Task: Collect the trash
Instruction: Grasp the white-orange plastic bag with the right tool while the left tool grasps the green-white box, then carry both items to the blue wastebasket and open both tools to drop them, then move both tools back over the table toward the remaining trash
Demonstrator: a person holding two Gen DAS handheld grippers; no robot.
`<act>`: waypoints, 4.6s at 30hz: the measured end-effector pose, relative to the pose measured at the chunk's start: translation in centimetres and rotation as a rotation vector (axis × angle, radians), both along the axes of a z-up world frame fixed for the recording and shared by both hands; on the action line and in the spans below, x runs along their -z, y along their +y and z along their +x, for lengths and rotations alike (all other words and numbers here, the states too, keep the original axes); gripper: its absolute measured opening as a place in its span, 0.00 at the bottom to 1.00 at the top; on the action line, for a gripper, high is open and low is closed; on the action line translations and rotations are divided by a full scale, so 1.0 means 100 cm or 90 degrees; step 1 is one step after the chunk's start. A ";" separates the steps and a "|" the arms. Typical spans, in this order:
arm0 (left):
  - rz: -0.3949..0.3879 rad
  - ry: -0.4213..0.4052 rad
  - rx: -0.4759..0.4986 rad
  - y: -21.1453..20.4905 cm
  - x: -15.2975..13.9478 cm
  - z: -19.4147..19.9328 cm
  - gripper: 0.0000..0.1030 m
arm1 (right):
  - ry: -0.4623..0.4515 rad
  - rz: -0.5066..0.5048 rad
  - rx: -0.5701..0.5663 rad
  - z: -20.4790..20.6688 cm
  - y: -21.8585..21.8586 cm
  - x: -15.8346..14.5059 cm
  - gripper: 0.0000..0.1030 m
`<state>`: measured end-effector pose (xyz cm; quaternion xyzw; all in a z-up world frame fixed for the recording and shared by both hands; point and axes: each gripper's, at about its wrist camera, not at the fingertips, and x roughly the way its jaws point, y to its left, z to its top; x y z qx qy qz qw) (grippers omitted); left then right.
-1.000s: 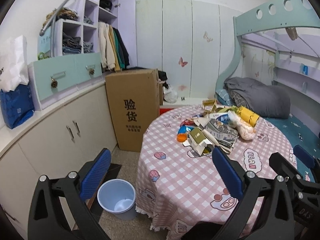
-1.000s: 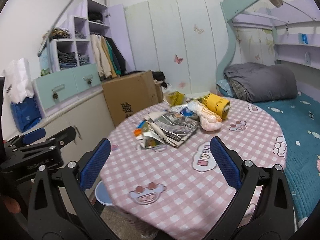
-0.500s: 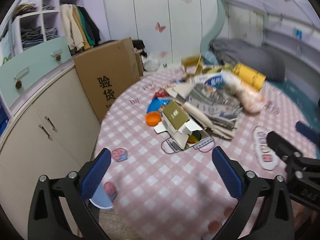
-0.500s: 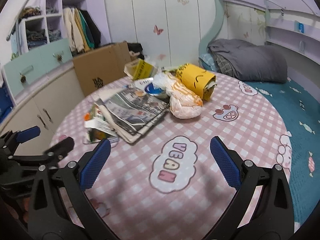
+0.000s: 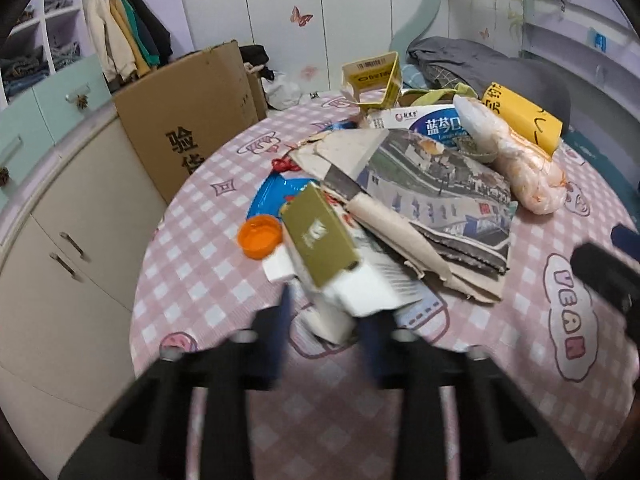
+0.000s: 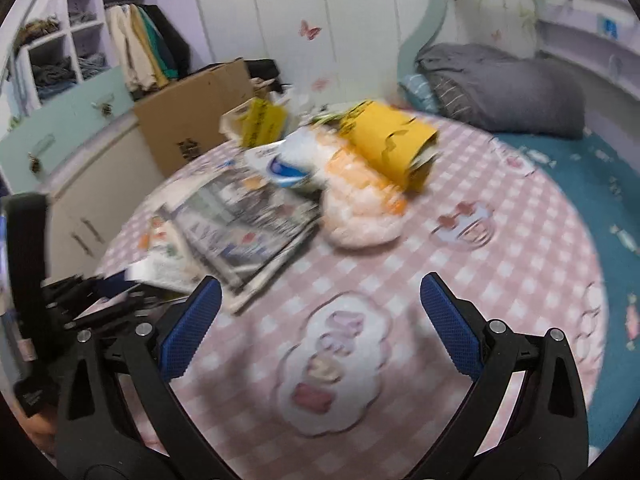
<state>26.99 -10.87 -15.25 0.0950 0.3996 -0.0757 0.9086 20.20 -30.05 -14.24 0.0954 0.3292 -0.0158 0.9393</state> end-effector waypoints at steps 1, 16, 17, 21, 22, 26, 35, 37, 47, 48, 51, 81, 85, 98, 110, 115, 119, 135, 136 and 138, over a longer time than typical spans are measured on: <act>-0.007 -0.003 0.000 0.002 0.000 -0.001 0.18 | -0.002 -0.003 0.002 0.002 -0.002 -0.002 0.94; -0.154 -0.088 -0.092 0.072 -0.039 -0.033 0.02 | 0.073 0.002 0.023 0.085 -0.026 0.011 0.47; -0.161 -0.090 -0.098 0.075 -0.040 -0.033 0.02 | 0.080 0.004 0.023 0.087 -0.026 0.013 0.44; -0.168 -0.100 -0.128 0.086 -0.045 -0.036 0.02 | 0.071 0.012 0.010 0.076 -0.023 0.010 0.36; -0.170 -0.105 -0.136 0.090 -0.046 -0.037 0.02 | 0.064 0.012 0.009 0.070 -0.022 0.009 0.35; -0.178 -0.116 -0.157 0.103 -0.051 -0.041 0.02 | 0.023 0.014 0.014 0.036 -0.015 -0.006 0.34; -0.200 -0.130 -0.200 0.147 -0.054 -0.057 0.02 | -0.034 0.016 -0.090 -0.002 0.066 -0.040 0.34; -0.197 -0.132 -0.220 0.165 -0.051 -0.061 0.02 | -0.038 0.019 -0.134 -0.001 0.098 -0.041 0.34; -0.182 -0.086 -0.378 0.286 -0.008 -0.057 0.02 | 0.000 0.033 -0.349 0.039 0.270 -0.013 0.35; -0.179 -0.077 -0.390 0.296 -0.001 -0.054 0.02 | 0.011 0.032 -0.365 0.047 0.287 -0.006 0.35; -0.169 -0.049 -0.432 0.329 0.021 -0.046 0.03 | 0.039 0.026 -0.397 0.067 0.332 0.015 0.36; -0.119 0.072 -0.492 0.389 0.116 0.042 0.06 | 0.041 -0.043 -0.320 0.132 0.403 0.100 0.77; -0.124 0.059 -0.495 0.388 0.112 0.051 0.15 | 0.032 -0.030 -0.309 0.134 0.396 0.097 0.78; -0.130 0.029 -0.517 0.387 0.089 0.024 0.69 | 0.042 -0.008 -0.322 0.122 0.392 0.084 0.80; -0.160 -0.087 -0.490 0.353 -0.002 -0.046 0.71 | -0.034 0.028 -0.324 0.070 0.356 0.010 0.82; -0.167 -0.119 -0.414 0.303 -0.036 -0.058 0.72 | -0.070 0.032 -0.275 0.047 0.301 -0.021 0.83; -0.152 -0.119 -0.342 0.249 -0.049 -0.058 0.73 | -0.079 0.013 -0.215 0.035 0.246 -0.034 0.86; -0.050 -0.057 -0.189 0.118 -0.032 -0.010 0.73 | 0.044 -0.256 -0.142 0.086 0.152 0.012 0.88; -0.044 -0.055 -0.185 0.115 -0.030 -0.007 0.74 | 0.049 -0.263 -0.154 0.089 0.153 0.014 0.88; -0.038 -0.051 -0.175 0.110 -0.028 -0.001 0.74 | 0.049 -0.295 -0.147 0.097 0.152 0.016 0.85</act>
